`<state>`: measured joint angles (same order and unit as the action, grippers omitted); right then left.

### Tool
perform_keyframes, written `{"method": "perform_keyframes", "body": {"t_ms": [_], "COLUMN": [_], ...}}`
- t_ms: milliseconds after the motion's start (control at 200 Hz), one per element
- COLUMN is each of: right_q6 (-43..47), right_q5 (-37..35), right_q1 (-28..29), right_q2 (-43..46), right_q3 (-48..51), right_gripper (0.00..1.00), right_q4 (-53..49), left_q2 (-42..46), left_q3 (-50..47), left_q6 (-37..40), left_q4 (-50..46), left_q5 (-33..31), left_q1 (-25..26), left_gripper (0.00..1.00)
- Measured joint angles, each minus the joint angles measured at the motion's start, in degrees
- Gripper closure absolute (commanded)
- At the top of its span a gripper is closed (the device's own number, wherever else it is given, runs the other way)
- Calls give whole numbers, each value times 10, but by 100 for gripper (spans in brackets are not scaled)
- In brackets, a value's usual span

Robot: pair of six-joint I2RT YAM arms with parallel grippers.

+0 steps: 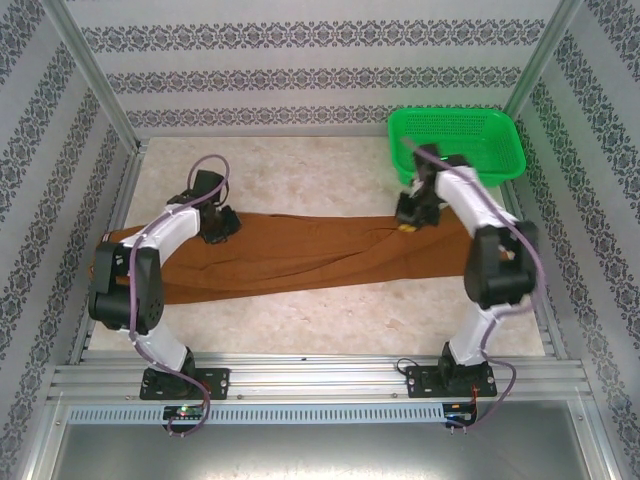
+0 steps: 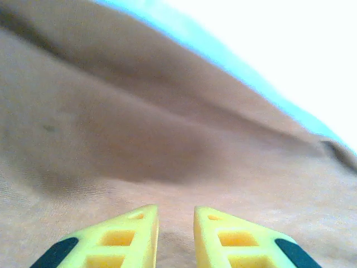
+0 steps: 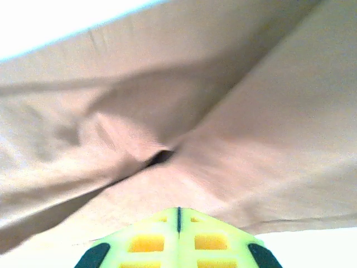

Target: Roll up the long pants

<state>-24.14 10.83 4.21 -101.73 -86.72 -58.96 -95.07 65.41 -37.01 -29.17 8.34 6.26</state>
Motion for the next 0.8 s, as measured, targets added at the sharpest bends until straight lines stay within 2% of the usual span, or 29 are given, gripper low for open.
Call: {"method": "perform_keyframes", "body": {"t_ms": [40, 80, 130, 215, 355, 480, 749, 774, 799], "right_q6": [-1, 0, 1, 5, 2, -4, -15, -15, -16], "right_q5": [-10, -23, -35, -44, -34, -17, -9, -9, -9], "right_q1": [-30, -59, -83, -103, -125, -155, -206, -209, -210], "right_q2": [40, 66, 85, 79, -1, -57, -85, -92, -101], "right_q3": [-13, -25, -34, -31, 17, 57, 38, 31, 23], "right_gripper": [52, 37, 29, 29, 29, 29, 27, 33, 43], "right_q4": [-1, 1, 3, 5, 34, 54, 92, 93, 94], "left_q2": [8, 12, 10, -9, -86, -132, -131, -131, -131], "left_q3": [18, 36, 51, 60, 50, 23, 22, 21, 21], "left_q6": [13, 27, 40, 52, 52, 51, 56, 56, 56], "left_q4": [-8, -13, -13, -12, 10, 32, 49, 50, 51], "left_q5": [-8, -14, -18, -4, 51, 86, 108, 108, 109], "left_q1": [1, 1, 1, 1, 3, 9, 12, 12, 12], "left_gripper": [79, 81, 81, 87, 97, 98, 100, 100, 100]}}
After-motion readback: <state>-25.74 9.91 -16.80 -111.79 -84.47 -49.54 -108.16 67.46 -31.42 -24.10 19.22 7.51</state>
